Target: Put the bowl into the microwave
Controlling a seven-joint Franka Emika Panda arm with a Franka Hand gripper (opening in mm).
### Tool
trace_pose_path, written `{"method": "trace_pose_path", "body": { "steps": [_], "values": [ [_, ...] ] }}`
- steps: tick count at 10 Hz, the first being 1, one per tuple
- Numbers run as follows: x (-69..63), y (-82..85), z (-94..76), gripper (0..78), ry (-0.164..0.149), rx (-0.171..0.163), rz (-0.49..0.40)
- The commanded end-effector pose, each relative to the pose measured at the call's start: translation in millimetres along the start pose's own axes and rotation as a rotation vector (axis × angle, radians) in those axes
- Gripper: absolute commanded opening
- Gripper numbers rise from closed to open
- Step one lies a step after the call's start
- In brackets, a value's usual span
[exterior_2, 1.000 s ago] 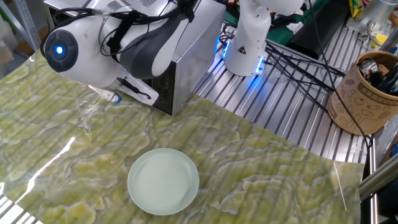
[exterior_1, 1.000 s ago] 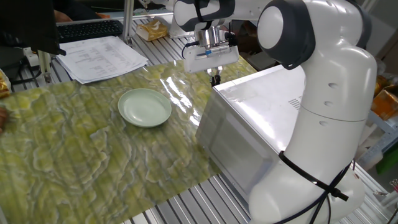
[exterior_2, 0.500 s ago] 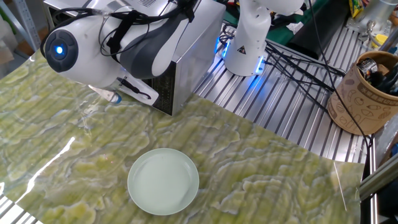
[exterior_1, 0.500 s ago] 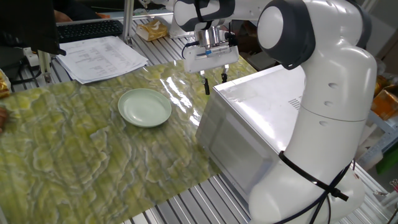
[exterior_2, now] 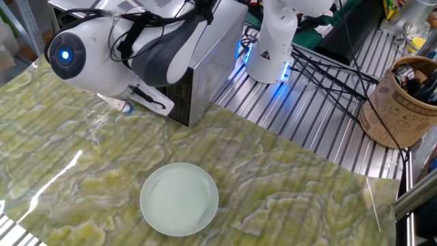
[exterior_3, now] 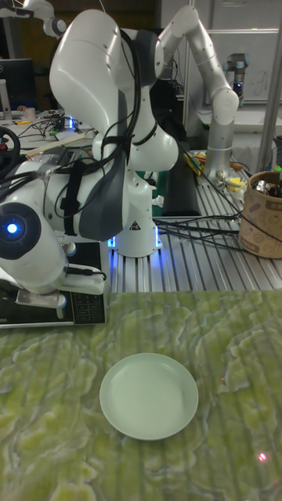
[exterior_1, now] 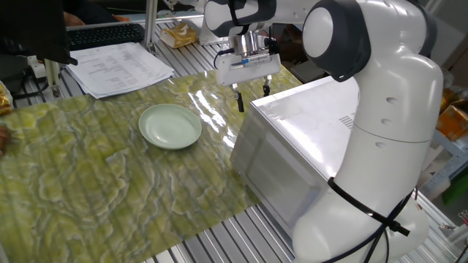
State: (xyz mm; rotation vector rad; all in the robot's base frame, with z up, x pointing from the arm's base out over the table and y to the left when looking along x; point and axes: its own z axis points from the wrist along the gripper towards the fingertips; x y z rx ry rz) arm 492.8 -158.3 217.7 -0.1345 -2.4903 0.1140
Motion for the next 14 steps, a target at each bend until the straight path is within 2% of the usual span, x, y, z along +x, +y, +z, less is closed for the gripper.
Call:
{"method": "trace_pose_path", "body": {
  "steps": [1, 6, 11, 14],
  "values": [
    [6.7, -2.3, 6.8, 77.4, -0.009, 0.052, -0.113],
    [6.7, -3.5, 7.4, 77.4, -0.005, 0.055, -0.115],
    [3.3, -14.5, 11.4, 77.4, 0.037, 0.04, -0.103],
    [3.3, -17.6, 13.2, 77.4, 0.039, 0.04, -0.138]
  ]
}}
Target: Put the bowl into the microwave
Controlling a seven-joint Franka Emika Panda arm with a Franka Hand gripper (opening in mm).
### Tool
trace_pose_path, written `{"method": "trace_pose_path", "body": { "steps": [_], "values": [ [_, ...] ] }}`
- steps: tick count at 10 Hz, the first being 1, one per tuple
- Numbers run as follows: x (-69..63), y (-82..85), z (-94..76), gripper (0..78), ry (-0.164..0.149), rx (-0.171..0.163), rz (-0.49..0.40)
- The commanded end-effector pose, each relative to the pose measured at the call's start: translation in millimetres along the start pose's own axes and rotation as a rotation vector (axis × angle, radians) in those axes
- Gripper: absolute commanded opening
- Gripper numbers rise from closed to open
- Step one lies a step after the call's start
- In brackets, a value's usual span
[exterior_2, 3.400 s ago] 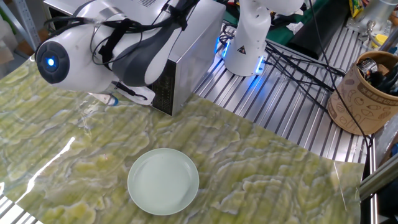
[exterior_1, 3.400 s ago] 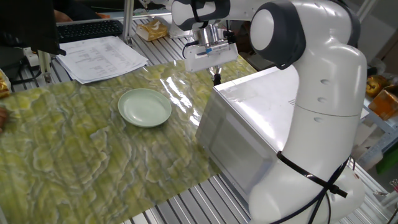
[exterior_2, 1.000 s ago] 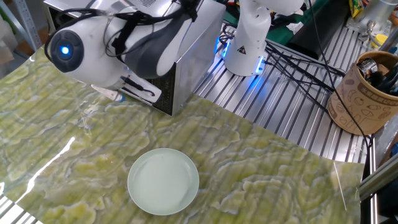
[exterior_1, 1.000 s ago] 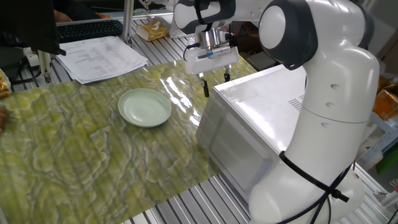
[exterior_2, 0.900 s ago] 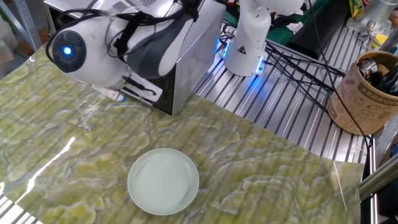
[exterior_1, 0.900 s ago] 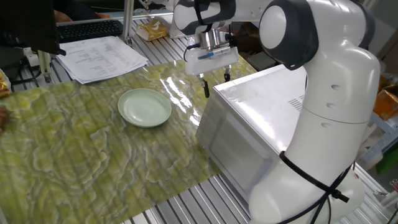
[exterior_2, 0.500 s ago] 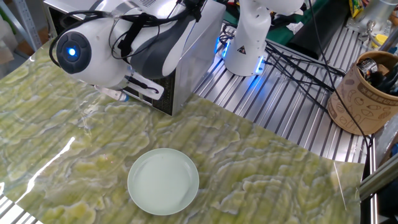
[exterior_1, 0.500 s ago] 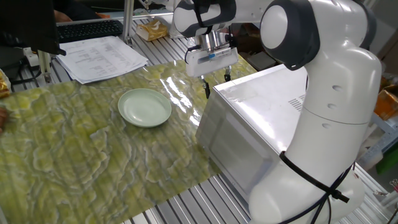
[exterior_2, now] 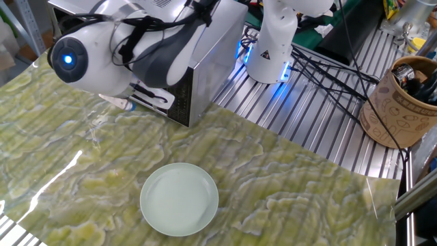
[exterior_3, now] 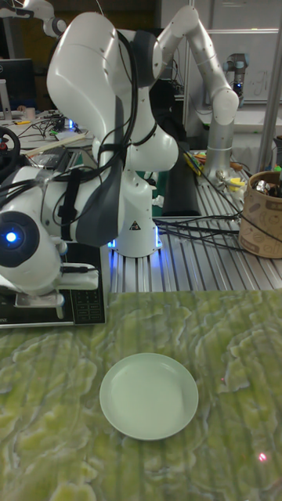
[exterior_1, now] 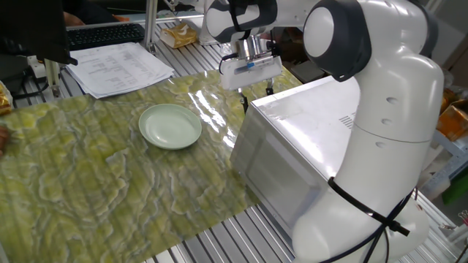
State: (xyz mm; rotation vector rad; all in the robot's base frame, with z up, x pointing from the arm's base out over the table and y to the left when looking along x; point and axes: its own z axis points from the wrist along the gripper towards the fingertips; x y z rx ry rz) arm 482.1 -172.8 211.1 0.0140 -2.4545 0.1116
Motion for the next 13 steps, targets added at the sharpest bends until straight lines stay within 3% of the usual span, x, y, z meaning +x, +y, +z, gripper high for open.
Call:
{"method": "trace_pose_path", "body": {
  "steps": [1, 5, 13],
  "values": [
    [1.9, -2.8, 3.1, 77.4, 0.006, 0.0, -0.036],
    [2.0, -2.2, 4.6, 77.4, 0.031, -0.024, -0.027],
    [3.2, -1.3, 9.8, 77.4, 0.026, -0.011, -0.023]
  ]
}}
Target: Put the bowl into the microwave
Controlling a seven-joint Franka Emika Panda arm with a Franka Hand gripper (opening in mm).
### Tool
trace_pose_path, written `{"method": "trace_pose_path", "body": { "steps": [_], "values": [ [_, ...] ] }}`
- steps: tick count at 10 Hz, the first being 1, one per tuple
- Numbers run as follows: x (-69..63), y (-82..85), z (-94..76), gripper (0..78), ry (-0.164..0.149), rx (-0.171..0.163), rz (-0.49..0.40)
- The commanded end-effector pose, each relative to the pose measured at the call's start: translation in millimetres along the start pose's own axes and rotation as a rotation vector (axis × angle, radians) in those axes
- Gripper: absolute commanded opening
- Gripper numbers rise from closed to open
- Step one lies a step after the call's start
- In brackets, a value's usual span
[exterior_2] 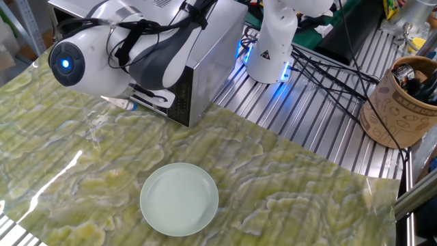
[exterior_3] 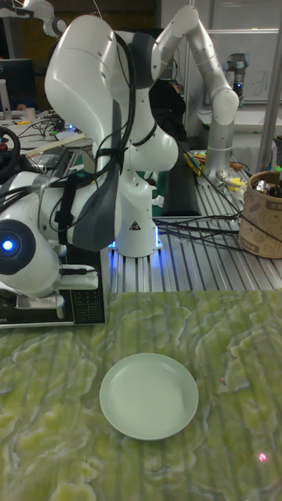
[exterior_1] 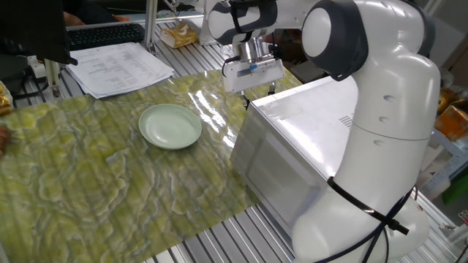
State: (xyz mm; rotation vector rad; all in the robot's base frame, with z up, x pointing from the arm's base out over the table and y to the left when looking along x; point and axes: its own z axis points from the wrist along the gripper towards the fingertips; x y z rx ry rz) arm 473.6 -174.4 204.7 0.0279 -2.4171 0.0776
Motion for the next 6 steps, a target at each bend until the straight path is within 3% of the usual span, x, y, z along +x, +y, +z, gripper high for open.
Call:
{"method": "trace_pose_path", "body": {
  "steps": [1, 6],
  "values": [
    [0.8, -0.5, -0.6, 77.4, -0.011, 0.011, -0.002],
    [1.9, -0.2, 2.6, 77.4, -0.007, 0.011, 0.004]
  ]
}}
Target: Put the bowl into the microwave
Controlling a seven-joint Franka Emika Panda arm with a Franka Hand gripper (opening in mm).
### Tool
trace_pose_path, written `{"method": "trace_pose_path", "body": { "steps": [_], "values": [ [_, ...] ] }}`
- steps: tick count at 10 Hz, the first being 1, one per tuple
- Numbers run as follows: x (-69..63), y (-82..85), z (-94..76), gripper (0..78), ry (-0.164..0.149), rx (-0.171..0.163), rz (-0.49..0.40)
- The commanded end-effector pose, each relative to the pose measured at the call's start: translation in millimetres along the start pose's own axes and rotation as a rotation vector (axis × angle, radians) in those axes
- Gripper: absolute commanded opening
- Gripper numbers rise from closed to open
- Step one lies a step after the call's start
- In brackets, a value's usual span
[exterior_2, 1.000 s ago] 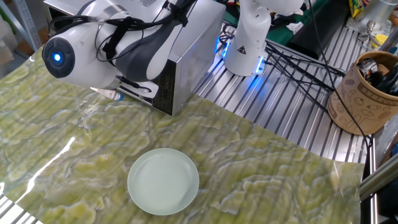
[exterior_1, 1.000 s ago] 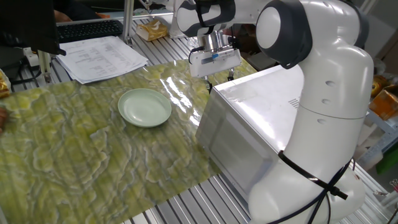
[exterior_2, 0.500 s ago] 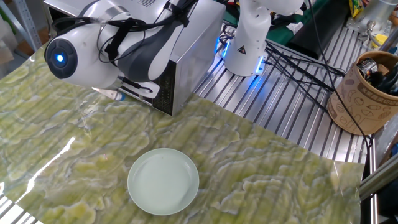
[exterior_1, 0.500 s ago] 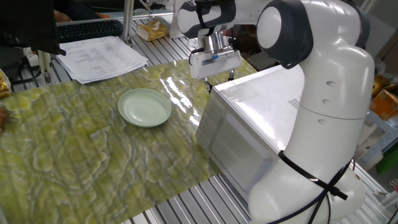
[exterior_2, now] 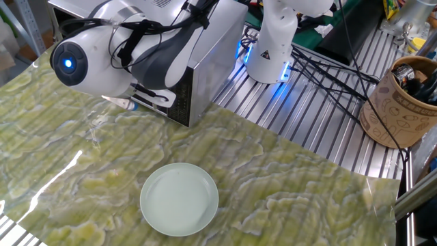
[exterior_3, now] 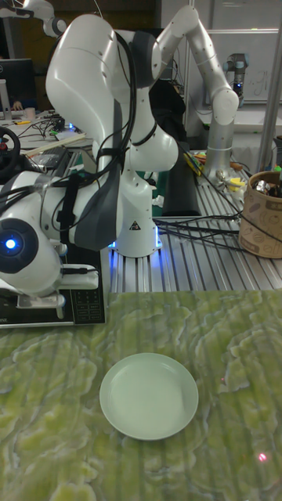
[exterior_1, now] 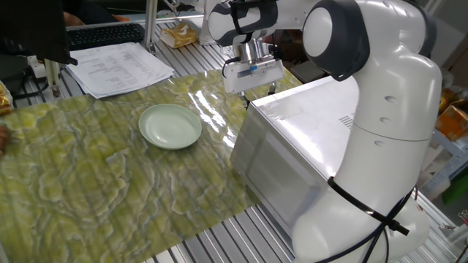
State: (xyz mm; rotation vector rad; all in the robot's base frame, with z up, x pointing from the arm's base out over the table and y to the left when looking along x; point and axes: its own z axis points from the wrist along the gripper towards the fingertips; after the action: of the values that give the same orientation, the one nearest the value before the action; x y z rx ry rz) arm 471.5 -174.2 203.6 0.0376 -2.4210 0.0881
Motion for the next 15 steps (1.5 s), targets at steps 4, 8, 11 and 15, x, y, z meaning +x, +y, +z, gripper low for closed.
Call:
{"method": "trace_pose_path", "body": {
  "steps": [4, 8, 11, 15],
  "values": [
    [1.0, -0.4, 0.3, 1.1, -0.003, 0.001, 0.008],
    [1.0, -0.4, 0.3, 1.1, -0.003, 0.001, 0.008],
    [1.0, -0.4, 0.3, 1.1, -0.003, 0.001, 0.008],
    [1.0, -0.4, 0.3, 1.1, -0.003, 0.001, 0.008]
  ]
}}
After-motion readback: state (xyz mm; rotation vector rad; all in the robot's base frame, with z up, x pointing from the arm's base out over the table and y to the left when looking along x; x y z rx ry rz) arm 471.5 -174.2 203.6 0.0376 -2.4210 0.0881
